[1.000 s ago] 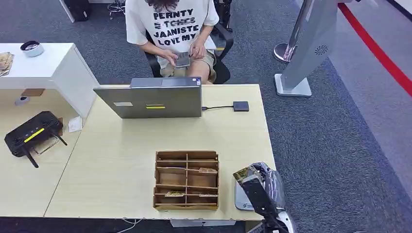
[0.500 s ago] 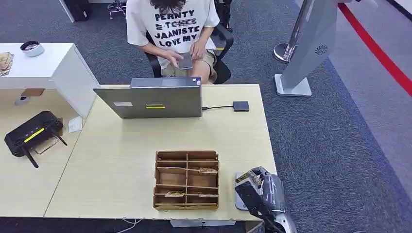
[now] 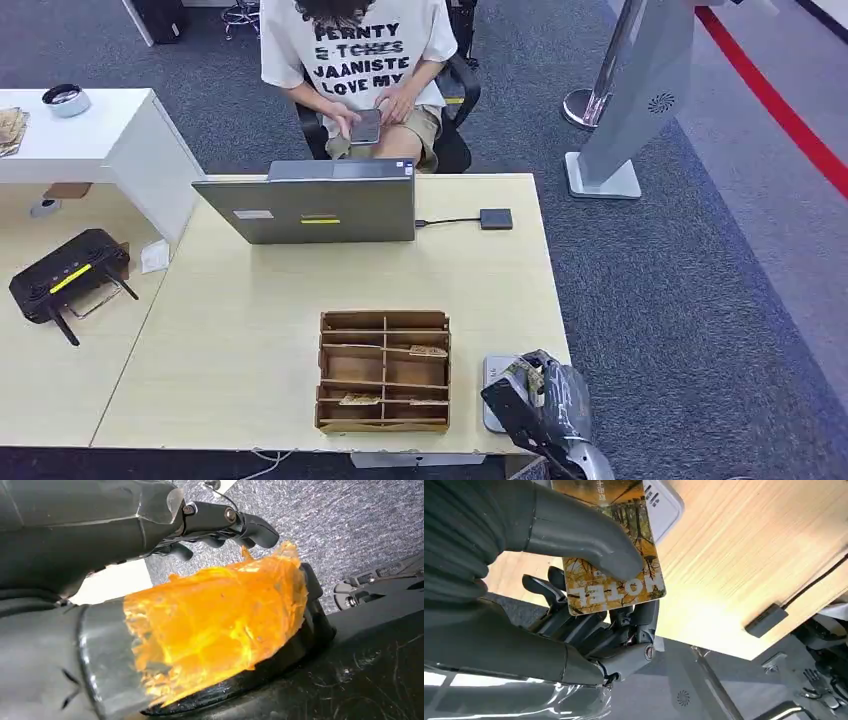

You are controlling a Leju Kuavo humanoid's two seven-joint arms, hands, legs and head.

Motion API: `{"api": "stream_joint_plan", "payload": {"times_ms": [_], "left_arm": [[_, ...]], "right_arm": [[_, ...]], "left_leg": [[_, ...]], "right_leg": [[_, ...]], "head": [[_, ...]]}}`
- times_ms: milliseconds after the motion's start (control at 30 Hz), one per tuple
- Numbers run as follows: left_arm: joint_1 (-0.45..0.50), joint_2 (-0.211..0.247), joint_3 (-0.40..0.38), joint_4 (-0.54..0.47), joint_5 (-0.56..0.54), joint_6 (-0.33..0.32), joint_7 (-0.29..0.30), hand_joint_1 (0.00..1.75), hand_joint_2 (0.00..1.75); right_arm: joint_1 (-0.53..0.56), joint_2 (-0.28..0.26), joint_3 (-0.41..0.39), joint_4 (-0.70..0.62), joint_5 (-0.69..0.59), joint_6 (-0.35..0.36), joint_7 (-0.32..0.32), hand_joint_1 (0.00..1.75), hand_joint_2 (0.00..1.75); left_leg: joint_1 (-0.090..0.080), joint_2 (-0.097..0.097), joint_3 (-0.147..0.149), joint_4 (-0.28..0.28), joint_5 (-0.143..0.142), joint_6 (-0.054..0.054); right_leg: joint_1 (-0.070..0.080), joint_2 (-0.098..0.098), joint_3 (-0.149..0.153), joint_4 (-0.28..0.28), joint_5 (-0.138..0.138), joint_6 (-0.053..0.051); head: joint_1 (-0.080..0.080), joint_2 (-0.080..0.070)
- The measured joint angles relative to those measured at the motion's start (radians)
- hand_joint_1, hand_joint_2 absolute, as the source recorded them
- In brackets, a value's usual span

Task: Pass the card to the sensor for recognition and then transmit it.

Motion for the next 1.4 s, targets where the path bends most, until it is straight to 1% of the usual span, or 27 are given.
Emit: {"api": "stream_joint_plan", "payload": {"times_ms": [667, 1067, 1400], "left_arm": [[0.000, 0.000, 0.000, 0.000, -0.009, 0.000, 0.001, 0.00, 0.00], [0.000, 0.000, 0.000, 0.000, -0.010, 0.000, 0.002, 0.00, 0.00], [0.000, 0.000, 0.000, 0.000, -0.013, -0.004, 0.002, 0.00, 0.00]], "right_arm": [[-0.013, -0.001, -0.004, 0.053, 0.062, -0.011, 0.034, 1.75, 1.75], [-0.022, -0.001, 0.000, 0.089, 0.076, -0.017, 0.039, 1.75, 1.75], [-0.037, -0.002, 0.019, 0.123, 0.086, -0.032, 0.044, 1.75, 1.75]], "left_leg": [[0.000, 0.000, 0.000, 0.000, 0.000, 0.000], [0.000, 0.000, 0.000, 0.000, 0.000, 0.000], [0.000, 0.000, 0.000, 0.000, 0.000, 0.000]], "right_leg": [[0.000, 0.000, 0.000, 0.000, 0.000, 0.000], [0.000, 0.000, 0.000, 0.000, 0.000, 0.000], [0.000, 0.000, 0.000, 0.000, 0.000, 0.000]], "head": [[0.000, 0.000], [0.000, 0.000], [0.000, 0.000]]}}
